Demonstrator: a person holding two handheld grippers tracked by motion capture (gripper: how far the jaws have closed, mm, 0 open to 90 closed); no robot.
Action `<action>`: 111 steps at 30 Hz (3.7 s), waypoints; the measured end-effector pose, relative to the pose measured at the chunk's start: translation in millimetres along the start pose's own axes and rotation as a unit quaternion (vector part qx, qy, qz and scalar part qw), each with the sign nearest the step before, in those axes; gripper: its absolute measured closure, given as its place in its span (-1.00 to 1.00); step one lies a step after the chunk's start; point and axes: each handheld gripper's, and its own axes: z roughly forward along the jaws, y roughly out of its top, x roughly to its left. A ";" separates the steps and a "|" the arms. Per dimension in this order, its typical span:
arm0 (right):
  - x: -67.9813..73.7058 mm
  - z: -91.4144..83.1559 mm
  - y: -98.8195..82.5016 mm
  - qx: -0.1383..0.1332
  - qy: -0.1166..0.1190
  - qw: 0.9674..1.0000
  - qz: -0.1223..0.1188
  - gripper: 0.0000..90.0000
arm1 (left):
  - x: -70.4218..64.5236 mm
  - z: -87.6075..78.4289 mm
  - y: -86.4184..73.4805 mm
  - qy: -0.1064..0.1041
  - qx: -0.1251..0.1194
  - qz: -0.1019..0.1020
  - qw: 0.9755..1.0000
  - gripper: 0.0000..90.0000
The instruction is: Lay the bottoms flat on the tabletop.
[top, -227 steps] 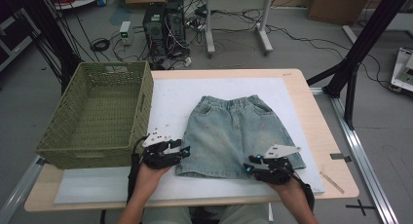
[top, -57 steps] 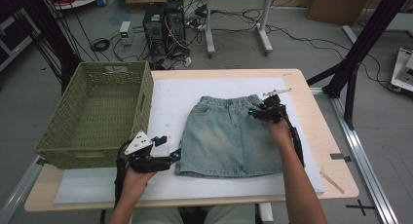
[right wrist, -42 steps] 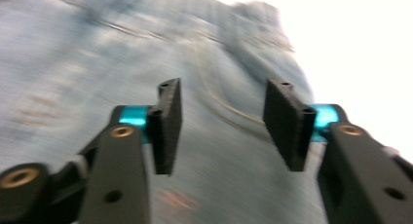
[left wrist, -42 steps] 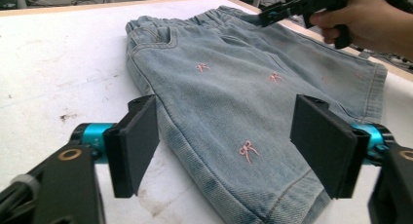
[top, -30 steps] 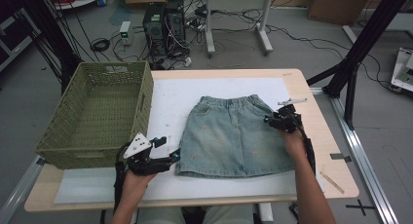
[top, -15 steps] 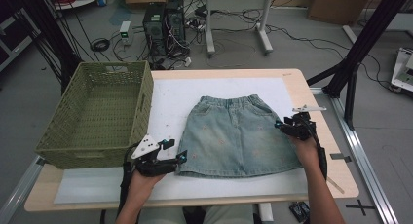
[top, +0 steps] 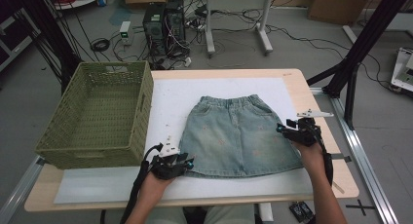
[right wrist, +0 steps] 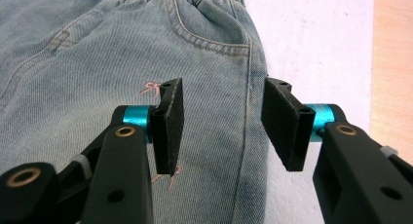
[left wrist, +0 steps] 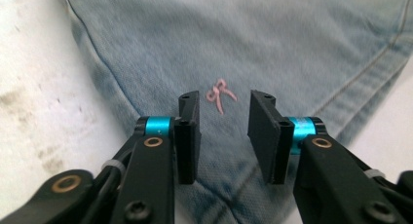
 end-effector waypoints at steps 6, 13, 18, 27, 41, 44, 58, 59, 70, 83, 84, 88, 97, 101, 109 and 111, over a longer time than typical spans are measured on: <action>2.3 0.7 0.2 0.000 0.001 1.000 -0.001 0.16 | -1.4 -5.4 -5.5 0.001 0.003 0.016 1.000 0.47; 11.2 1.1 3.5 -0.008 0.019 1.000 -0.007 0.05 | -1.3 -13.9 -10.9 -0.003 0.004 0.033 0.999 0.55; 39.6 11.6 10.3 -0.009 0.054 0.998 -0.035 -0.34 | 8.0 -27.8 -6.6 -0.016 -0.078 -0.008 0.997 0.10; 118.0 55.0 25.1 0.015 0.114 0.990 -0.082 -0.50 | 25.2 -50.4 -1.1 -0.007 -0.175 -0.040 0.984 -0.41; 178.7 92.2 25.8 0.068 0.163 0.972 -0.157 -0.06 | 31.2 -49.8 3.9 -0.008 -0.179 -0.045 0.983 -0.42; 174.7 82.5 25.5 0.041 0.193 0.969 -0.148 -0.11 | 31.4 -48.5 4.5 -0.010 -0.178 -0.045 0.983 -0.42; 177.5 85.6 36.0 0.032 0.184 0.971 -0.152 -0.15 | 34.6 -51.3 4.7 -0.012 -0.184 -0.047 0.982 -0.42; 169.8 77.5 34.6 0.020 0.182 0.972 -0.146 -0.15 | 34.7 -51.9 4.3 -0.012 -0.185 -0.047 0.982 -0.42; 93.2 68.6 16.2 0.091 0.045 0.989 -0.104 -0.15 | 33.1 -50.0 6.2 -0.014 -0.185 -0.044 0.982 -0.42; 87.9 82.7 29.2 0.085 0.048 0.991 -0.096 -0.20 | 31.4 -48.3 5.8 -0.017 -0.183 -0.043 0.982 -0.42; 86.1 78.2 30.0 0.082 0.054 0.991 -0.091 -0.20 | 31.4 -48.3 5.7 -0.017 -0.183 -0.042 0.982 -0.42; 70.8 46.4 22.3 0.046 0.056 0.995 -0.074 -0.20 | 31.1 -48.7 4.7 -0.017 -0.183 -0.043 0.982 -0.42; 23.7 -4.2 -25.0 0.102 0.002 0.990 -0.094 0.16 | 30.3 -48.8 3.8 -0.009 -0.188 -0.041 0.981 -0.44; 20.3 -16.4 -40.4 0.099 0.001 0.990 -0.099 0.21 | 31.5 -48.5 4.3 -0.007 -0.186 -0.040 0.982 -0.44; 10.9 -47.4 -65.9 0.090 0.005 0.992 -0.083 0.40 | 30.2 -48.4 4.0 -0.004 -0.185 -0.039 0.982 -0.44; 8.2 -53.5 -71.2 0.087 0.007 0.993 -0.079 0.40 | 30.0 -48.0 4.4 -0.003 -0.183 -0.037 0.982 -0.44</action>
